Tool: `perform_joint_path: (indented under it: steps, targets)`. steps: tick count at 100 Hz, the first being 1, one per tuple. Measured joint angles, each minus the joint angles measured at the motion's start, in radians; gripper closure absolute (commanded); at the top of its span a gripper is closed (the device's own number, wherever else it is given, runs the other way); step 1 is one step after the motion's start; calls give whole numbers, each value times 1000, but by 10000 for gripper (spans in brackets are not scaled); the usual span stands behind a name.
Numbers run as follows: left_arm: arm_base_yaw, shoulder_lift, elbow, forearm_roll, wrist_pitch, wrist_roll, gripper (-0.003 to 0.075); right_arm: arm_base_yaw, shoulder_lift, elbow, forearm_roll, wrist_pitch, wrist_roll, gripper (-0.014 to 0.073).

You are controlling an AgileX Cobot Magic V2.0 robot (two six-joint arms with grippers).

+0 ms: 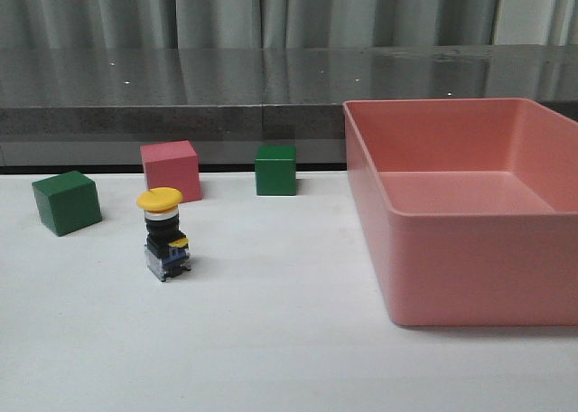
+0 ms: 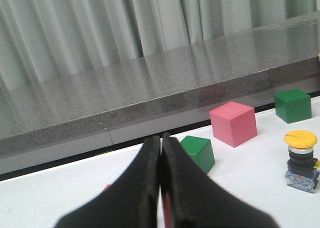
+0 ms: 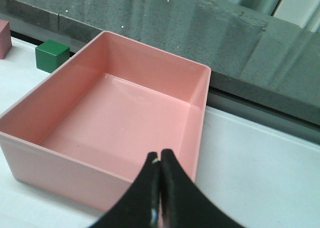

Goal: Place and stand button with both arms

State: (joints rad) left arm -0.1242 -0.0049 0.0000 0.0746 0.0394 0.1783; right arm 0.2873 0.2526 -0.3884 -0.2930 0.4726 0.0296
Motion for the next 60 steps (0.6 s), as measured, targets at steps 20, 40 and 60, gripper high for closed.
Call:
perform_joint_path:
  steps: [20, 40, 60]
  targets:
    - [0, 0, 0, 0, 0, 0, 740, 0, -82, 17, 54, -8, -13, 655]
    - [0, 0, 0, 0, 0, -2, 740, -54, -227, 161, 203, -101, -53, 655]
    - [0, 0, 0, 0, 0, -2, 740, -168, -263, 331, 312, -317, -56, 655]
